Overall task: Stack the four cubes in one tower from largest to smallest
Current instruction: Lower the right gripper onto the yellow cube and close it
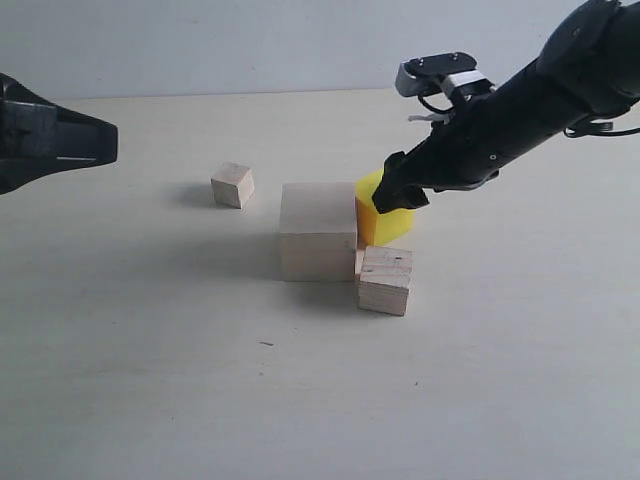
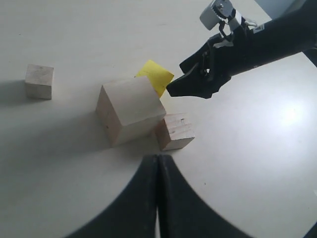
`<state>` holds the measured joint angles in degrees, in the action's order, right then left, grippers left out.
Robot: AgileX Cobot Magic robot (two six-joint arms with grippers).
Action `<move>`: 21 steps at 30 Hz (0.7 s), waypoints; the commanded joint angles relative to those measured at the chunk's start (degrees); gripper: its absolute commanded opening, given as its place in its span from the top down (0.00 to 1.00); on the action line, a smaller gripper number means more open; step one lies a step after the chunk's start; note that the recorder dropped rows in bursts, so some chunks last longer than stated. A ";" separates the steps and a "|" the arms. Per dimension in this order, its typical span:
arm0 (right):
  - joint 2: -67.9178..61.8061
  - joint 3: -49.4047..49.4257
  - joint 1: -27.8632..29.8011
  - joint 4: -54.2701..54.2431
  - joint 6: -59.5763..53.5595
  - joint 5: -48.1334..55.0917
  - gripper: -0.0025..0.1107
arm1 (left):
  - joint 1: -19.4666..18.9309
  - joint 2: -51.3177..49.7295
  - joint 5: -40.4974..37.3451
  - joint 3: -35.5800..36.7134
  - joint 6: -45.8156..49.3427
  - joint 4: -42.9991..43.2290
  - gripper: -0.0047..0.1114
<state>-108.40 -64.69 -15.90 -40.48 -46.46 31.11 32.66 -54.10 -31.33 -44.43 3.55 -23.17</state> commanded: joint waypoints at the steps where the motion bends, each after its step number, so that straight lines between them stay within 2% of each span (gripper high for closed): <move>1: -1.33 -0.37 -0.13 -0.81 -1.08 0.01 0.26 | -0.15 0.32 0.06 0.12 -0.57 0.49 0.96; 21: -1.56 -0.37 -0.13 -5.18 -6.51 -0.71 0.26 | -0.15 0.32 0.21 0.12 -0.81 1.98 0.96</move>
<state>-109.99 -64.69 -15.90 -45.19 -52.00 31.08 32.66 -54.10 -31.36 -44.43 3.02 -21.84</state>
